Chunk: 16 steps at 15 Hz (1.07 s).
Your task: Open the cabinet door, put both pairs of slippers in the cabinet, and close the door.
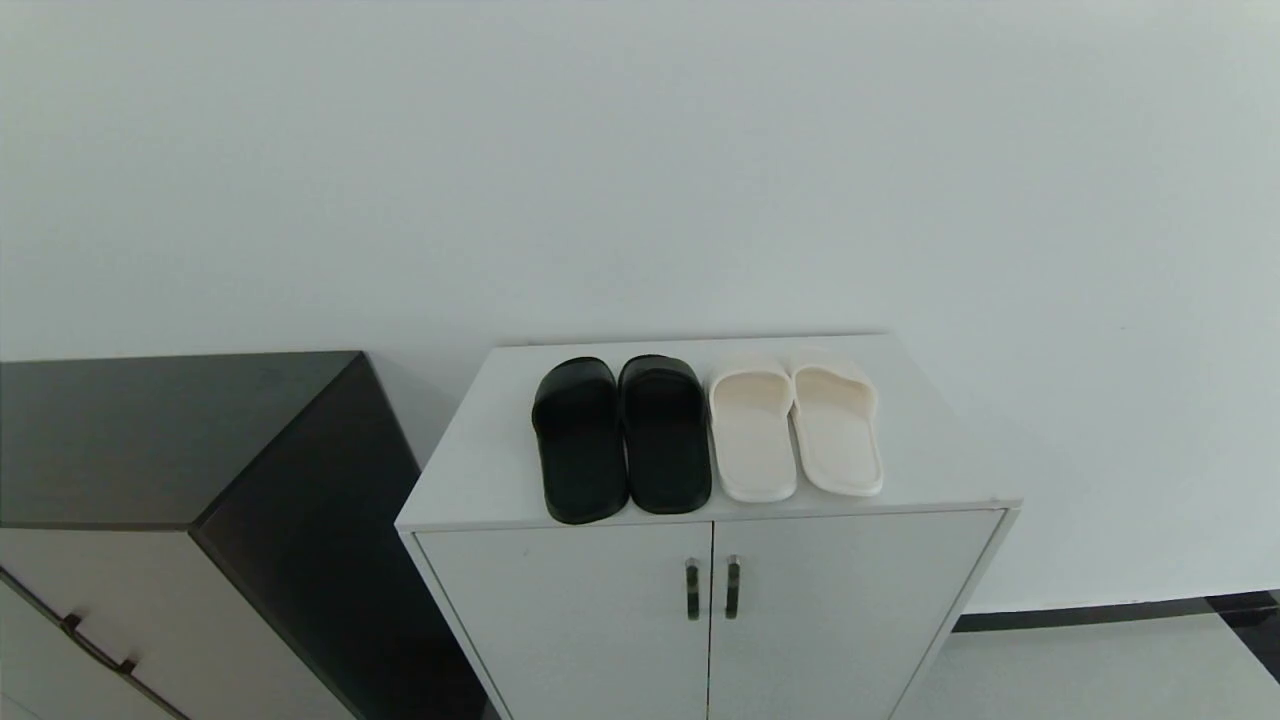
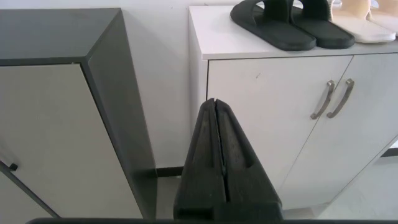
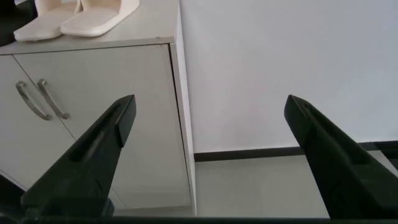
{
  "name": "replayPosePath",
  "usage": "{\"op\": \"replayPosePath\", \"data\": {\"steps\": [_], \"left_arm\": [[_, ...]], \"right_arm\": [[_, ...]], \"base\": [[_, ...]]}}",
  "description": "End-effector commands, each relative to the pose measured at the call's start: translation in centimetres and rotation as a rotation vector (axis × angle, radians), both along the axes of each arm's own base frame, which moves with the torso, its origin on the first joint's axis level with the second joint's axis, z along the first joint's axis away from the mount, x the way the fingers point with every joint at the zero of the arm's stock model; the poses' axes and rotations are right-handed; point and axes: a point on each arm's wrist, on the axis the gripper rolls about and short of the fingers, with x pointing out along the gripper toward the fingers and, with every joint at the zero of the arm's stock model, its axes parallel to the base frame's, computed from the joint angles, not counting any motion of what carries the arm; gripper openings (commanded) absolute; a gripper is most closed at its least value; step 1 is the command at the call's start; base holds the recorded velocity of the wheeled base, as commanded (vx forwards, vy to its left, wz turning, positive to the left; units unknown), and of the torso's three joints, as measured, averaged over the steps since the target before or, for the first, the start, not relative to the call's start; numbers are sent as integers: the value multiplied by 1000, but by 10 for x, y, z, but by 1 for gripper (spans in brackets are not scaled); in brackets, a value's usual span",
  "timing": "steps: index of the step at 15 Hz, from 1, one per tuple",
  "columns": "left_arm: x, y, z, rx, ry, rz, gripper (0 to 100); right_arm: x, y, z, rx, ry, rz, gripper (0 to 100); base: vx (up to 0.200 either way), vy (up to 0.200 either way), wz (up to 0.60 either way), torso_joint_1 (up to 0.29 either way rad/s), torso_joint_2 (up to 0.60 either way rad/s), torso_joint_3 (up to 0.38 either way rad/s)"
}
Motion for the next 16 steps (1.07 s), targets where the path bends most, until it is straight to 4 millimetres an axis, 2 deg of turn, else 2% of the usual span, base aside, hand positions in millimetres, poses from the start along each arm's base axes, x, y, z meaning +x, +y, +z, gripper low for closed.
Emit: {"op": "replayPosePath", "data": {"steps": [1, 9, 11, 12, 13, 14, 16], "left_arm": [[0, 0, 0, 0, 0, 0, 0], [0, 0, 0, 25, -1, 0, 0], [0, 0, 0, 28, -1, 0, 0], [0, 0, 0, 31, -1, 0, 0], [0, 0, 0, 32, -1, 0, 0], [0, 0, 0, 32, -1, 0, 0], [0, 0, 0, 34, -1, 0, 0]], "right_arm": [[0, 0, 0, 0, 0, 1, 100], [0, -1, 2, -27, -12, -35, 100], [-26, -1, 80, 91, -248, -8, 100], [-39, -2, 120, 119, -246, 15, 100], [-42, -1, 141, 103, -157, 69, 100], [-29, 1, 149, 101, -73, 124, 100], [14, 3, 156, 117, 79, 159, 100]], "base": [[0, 0, 0, 0, 0, 0], [0, 0, 0, 0, 0, 0], [0, 0, 0, 0, 0, 0], [0, 0, 0, 0, 0, 0], [0, 0, 0, 0, 0, 0], [0, 0, 0, 0, 0, 0], [0, 0, 0, 0, 0, 0]]}}
